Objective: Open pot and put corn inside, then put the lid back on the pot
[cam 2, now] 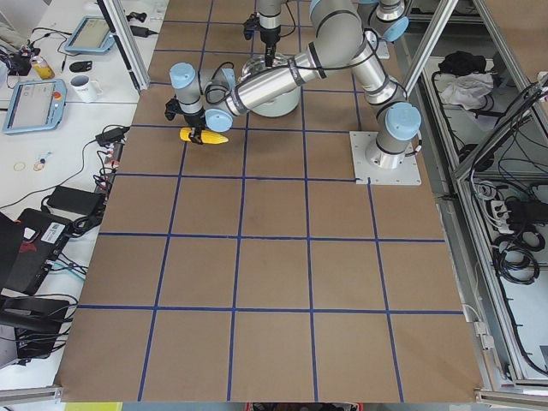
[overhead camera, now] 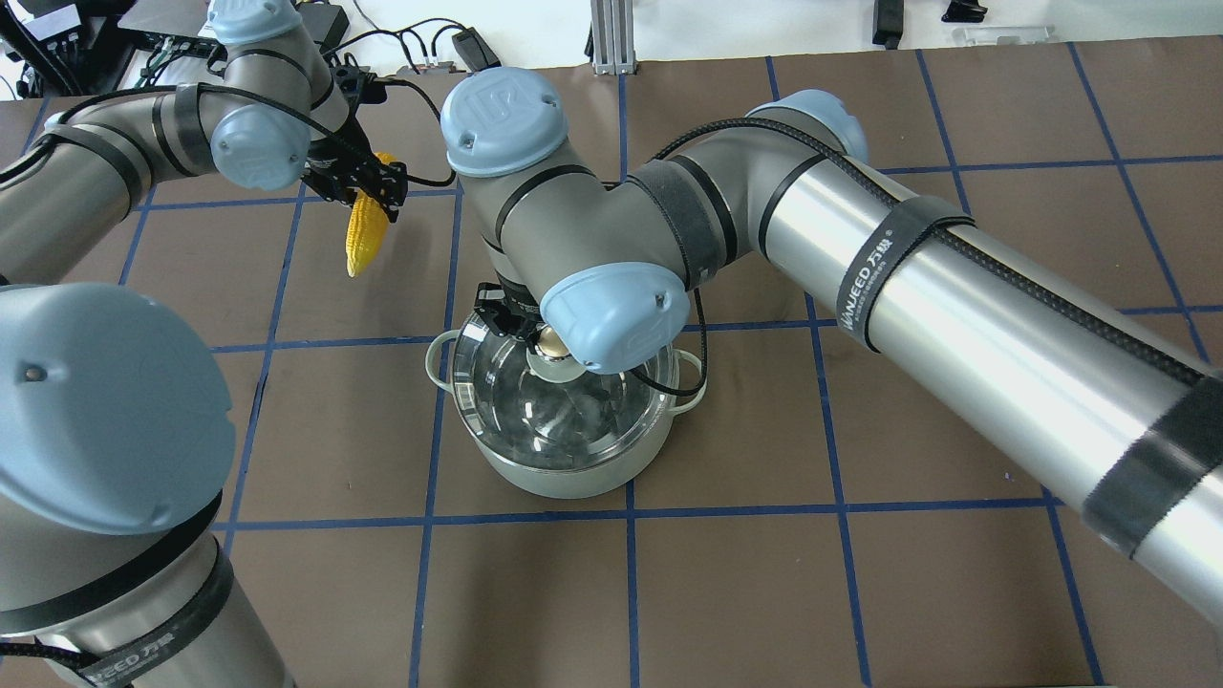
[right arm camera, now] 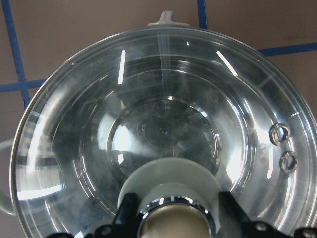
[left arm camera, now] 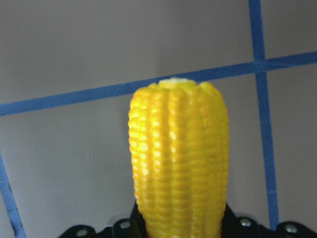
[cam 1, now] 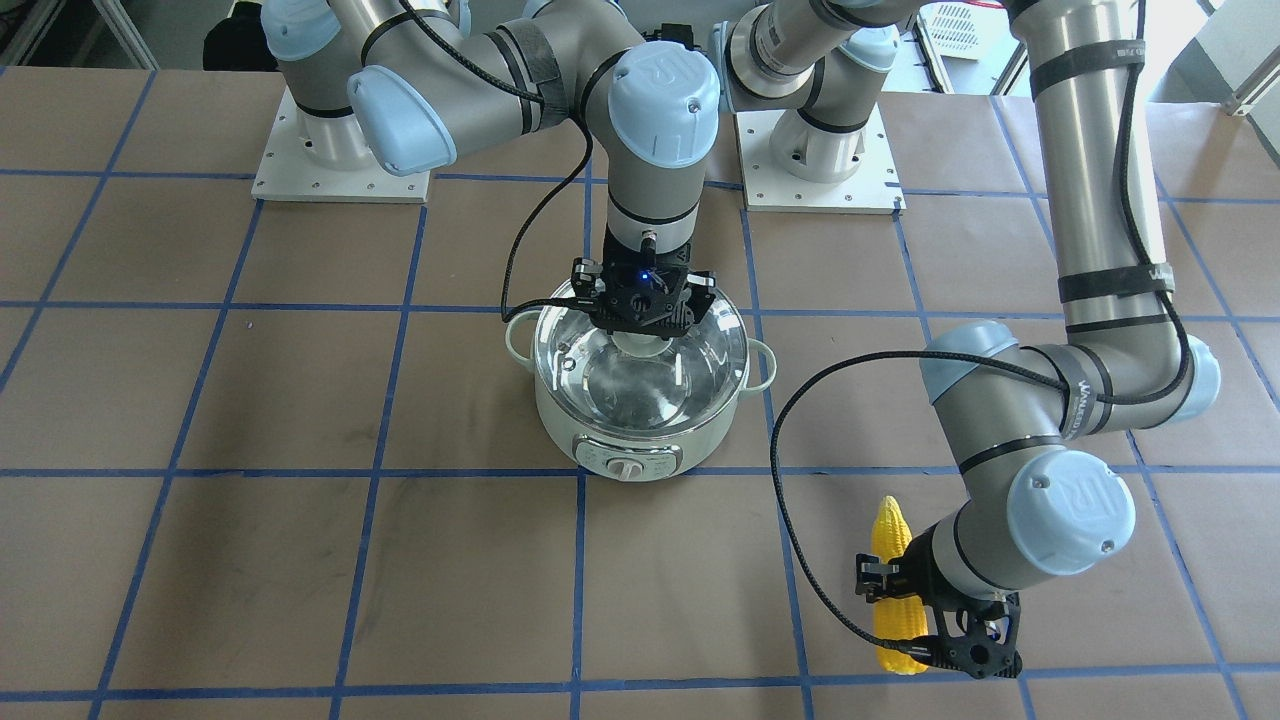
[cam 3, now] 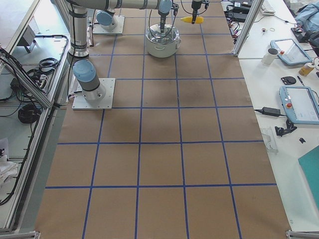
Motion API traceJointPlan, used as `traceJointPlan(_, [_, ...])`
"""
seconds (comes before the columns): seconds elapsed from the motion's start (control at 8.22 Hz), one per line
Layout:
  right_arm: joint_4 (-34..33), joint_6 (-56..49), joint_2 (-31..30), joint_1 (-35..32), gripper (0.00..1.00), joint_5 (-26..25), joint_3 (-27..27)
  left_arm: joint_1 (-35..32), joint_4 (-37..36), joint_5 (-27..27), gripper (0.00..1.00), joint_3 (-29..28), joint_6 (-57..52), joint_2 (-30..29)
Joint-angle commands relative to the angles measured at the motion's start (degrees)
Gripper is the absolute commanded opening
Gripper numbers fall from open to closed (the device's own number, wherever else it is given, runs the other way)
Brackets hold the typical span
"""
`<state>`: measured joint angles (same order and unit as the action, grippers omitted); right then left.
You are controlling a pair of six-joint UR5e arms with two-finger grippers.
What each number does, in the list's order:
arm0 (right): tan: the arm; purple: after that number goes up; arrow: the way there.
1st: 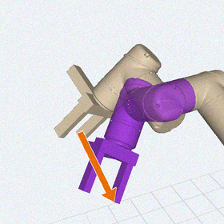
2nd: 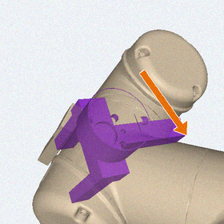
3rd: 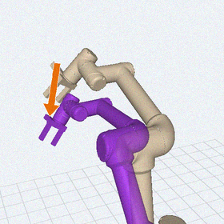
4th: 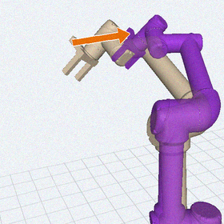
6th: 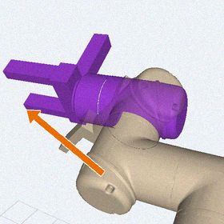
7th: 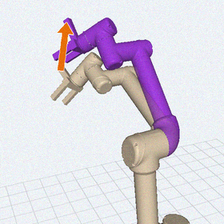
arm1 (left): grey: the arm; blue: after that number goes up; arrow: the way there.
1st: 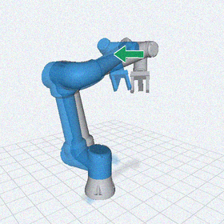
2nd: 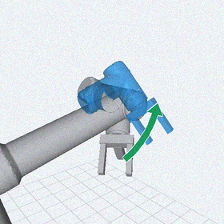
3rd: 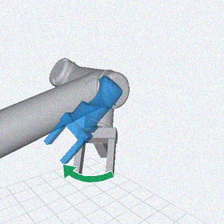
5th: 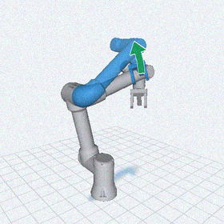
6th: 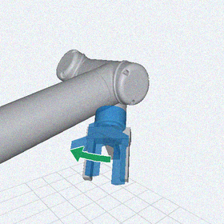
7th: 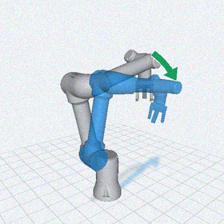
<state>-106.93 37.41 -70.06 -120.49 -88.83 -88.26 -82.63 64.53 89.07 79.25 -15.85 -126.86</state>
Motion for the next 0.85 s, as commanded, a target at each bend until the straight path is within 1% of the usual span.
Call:
traceJointPlan(0.0, [0.06, 0.03, -0.25, 0.08, 0.49, 0.06, 0.19, -0.07, 7.42, 0.14, 0.00, -0.06, 0.03, 7.03])
traceJointPlan(0.24, [0.23, 0.03, -0.34, 0.08, 0.37, 0.15, 0.37, -0.07, 10.95, 0.40, 0.00, -0.06, 0.55, 11.79])
traceJointPlan(0.49, [0.41, -0.23, -1.30, 0.17, 0.36, 0.06, 1.24, -0.07, 14.37, 0.67, 0.00, 0.47, 0.64, 15.04])
traceJointPlan(0.73, [1.72, -2.33, -5.07, 1.66, 0.36, -0.29, 1.78, -0.25, 16.93, 0.67, 0.00, 0.82, 2.65, 17.86])
